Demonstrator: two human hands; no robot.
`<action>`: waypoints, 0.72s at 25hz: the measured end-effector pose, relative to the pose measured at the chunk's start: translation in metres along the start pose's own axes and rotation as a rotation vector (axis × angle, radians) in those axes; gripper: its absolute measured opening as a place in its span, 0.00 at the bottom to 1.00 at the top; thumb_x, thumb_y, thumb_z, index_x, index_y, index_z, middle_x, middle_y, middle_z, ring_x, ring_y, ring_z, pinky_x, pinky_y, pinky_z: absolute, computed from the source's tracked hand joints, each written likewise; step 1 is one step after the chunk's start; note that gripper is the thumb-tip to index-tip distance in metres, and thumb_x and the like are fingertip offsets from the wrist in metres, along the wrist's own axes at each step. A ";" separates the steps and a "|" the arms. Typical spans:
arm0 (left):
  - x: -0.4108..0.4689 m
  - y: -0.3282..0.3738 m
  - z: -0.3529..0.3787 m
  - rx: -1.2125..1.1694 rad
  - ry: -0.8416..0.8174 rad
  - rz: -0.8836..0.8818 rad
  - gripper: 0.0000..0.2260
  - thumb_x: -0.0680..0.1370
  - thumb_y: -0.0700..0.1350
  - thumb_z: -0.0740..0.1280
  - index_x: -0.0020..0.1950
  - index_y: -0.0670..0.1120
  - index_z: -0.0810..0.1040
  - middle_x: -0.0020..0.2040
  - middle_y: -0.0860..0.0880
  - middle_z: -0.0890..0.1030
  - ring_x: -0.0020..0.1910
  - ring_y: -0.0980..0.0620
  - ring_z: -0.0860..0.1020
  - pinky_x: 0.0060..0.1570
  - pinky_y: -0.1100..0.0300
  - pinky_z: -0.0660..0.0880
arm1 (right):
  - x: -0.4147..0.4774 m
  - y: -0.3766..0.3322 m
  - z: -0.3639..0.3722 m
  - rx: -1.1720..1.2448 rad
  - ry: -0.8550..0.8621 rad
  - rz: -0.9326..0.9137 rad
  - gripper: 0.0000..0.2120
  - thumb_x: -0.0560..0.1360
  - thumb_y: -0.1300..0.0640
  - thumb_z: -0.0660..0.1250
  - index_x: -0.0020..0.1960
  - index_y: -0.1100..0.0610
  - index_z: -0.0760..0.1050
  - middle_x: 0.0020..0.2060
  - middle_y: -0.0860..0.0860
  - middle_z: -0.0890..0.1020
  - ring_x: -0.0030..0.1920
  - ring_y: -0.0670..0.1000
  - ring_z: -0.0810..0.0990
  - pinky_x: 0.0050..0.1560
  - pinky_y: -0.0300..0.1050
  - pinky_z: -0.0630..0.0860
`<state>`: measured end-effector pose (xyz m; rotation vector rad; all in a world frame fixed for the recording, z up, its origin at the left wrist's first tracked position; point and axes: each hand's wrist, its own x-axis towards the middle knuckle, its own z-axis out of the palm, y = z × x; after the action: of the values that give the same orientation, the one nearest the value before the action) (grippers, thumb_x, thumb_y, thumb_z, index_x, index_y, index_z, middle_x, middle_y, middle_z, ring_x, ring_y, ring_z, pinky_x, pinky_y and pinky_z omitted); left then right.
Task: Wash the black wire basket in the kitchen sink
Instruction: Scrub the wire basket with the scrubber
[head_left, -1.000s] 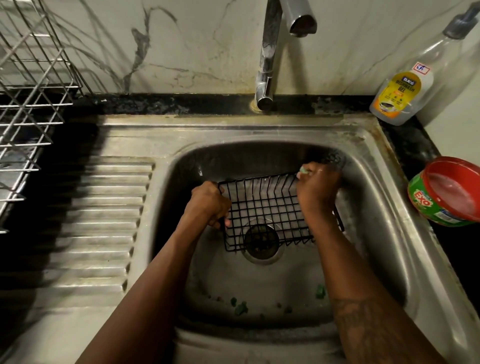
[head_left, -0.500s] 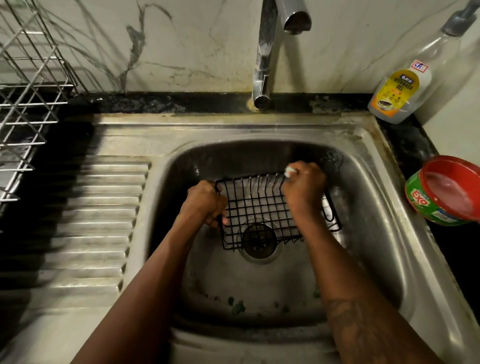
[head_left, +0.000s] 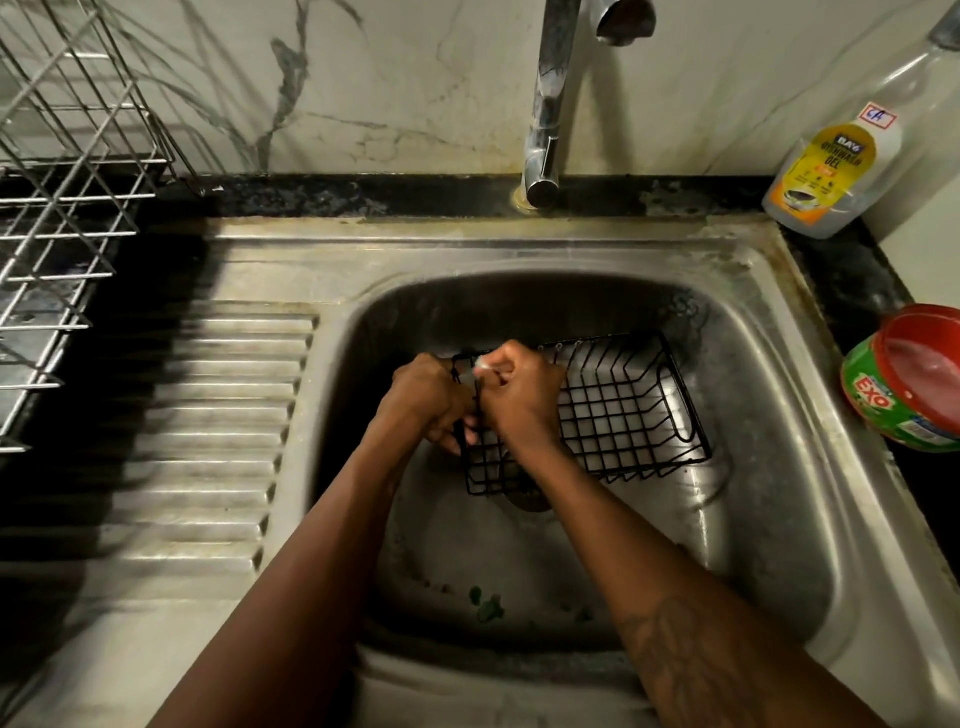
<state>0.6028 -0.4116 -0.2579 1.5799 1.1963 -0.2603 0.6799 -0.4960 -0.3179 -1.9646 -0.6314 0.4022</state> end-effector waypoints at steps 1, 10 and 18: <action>-0.001 0.001 0.000 0.005 -0.019 0.003 0.06 0.80 0.35 0.64 0.53 0.38 0.80 0.36 0.38 0.84 0.40 0.37 0.85 0.47 0.38 0.82 | 0.001 -0.002 0.008 0.062 -0.009 0.013 0.08 0.74 0.62 0.73 0.43 0.51 0.78 0.38 0.49 0.83 0.40 0.47 0.83 0.38 0.41 0.81; 0.004 0.001 0.002 0.033 0.021 -0.033 0.08 0.81 0.33 0.61 0.55 0.44 0.74 0.34 0.39 0.84 0.37 0.38 0.86 0.41 0.41 0.84 | 0.012 0.013 -0.012 0.129 0.199 0.350 0.06 0.71 0.61 0.78 0.44 0.55 0.81 0.39 0.50 0.85 0.38 0.44 0.84 0.31 0.28 0.75; 0.001 0.005 0.001 0.067 -0.010 -0.039 0.04 0.81 0.37 0.65 0.50 0.42 0.79 0.39 0.39 0.86 0.41 0.39 0.86 0.45 0.43 0.84 | 0.006 -0.017 0.014 0.387 0.056 0.381 0.05 0.70 0.62 0.78 0.41 0.55 0.83 0.39 0.50 0.87 0.41 0.47 0.86 0.42 0.41 0.84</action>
<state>0.6072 -0.4111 -0.2562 1.6124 1.2229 -0.3370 0.6727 -0.4761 -0.3095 -1.7086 -0.1221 0.6487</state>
